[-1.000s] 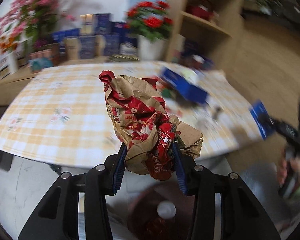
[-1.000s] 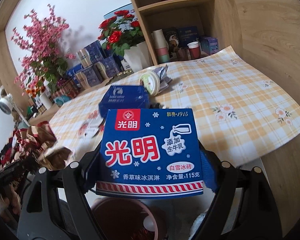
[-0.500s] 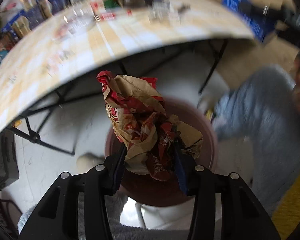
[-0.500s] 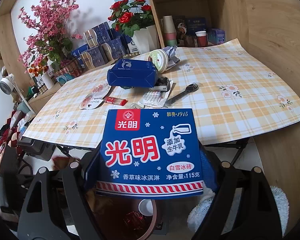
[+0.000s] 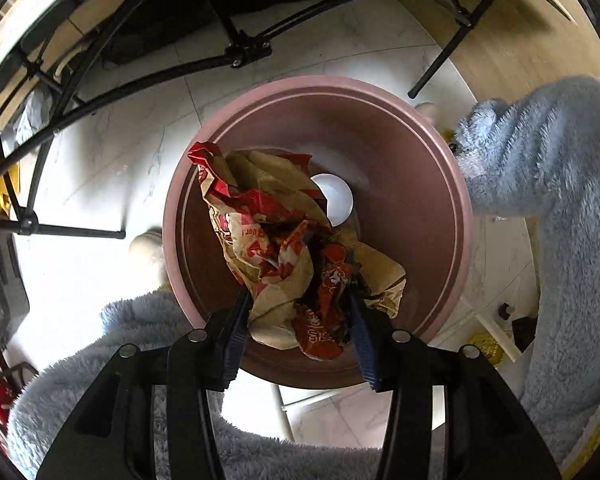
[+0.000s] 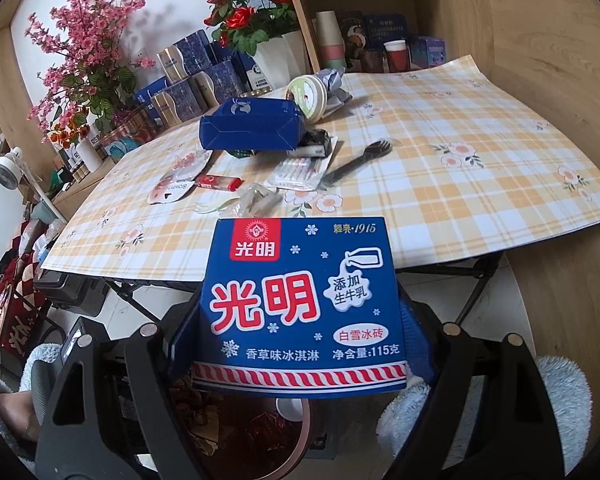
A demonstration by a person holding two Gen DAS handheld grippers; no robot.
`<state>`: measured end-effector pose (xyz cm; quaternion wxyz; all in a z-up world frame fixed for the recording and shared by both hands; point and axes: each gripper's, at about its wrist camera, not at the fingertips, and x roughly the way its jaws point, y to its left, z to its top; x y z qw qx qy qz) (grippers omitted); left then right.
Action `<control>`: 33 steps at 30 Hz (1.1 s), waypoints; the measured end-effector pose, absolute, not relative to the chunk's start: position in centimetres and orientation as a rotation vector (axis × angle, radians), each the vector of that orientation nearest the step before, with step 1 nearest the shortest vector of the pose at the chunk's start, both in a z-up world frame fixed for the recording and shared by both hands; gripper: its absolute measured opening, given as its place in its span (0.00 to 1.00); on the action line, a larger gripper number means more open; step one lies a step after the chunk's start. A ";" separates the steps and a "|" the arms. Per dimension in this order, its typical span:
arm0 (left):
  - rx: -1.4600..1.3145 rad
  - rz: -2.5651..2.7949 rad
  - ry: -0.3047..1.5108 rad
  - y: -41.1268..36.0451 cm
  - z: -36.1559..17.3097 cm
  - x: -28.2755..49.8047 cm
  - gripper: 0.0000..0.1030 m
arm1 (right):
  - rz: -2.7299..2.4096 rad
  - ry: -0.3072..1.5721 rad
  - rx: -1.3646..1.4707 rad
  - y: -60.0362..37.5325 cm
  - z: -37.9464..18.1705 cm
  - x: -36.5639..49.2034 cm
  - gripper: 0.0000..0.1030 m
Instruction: Collect trash
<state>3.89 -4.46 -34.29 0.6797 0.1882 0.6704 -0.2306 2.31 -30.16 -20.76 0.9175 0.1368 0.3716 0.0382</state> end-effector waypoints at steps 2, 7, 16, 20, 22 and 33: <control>0.414 -0.507 1.515 -4.5 -34.5 4.2 0.45 | 0.079 0.769 0.282 -30.2 -20.9 2.3 0.79; 0.381 -0.486 1.518 -4.6 -34.6 4.9 0.57 | 0.082 0.776 0.280 -30.2 -20.9 2.5 0.79; 0.206 -0.407 1.195 -1.9 -27.5 5.1 0.79 | 0.094 0.798 0.257 -29.6 -21.6 2.7 0.79; 0.038 -0.351 0.989 1.7 -22.8 4.7 0.87 | 0.125 0.829 0.221 -28.0 -22.3 2.7 0.79; -0.053 -0.331 0.881 4.0 -20.6 4.3 0.89 | 0.148 0.840 0.196 -27.1 -22.6 2.9 0.79; -0.142 -0.071 0.573 10.6 -16.0 2.4 0.94 | 0.349 0.926 -0.006 -18.5 -26.9 4.0 0.79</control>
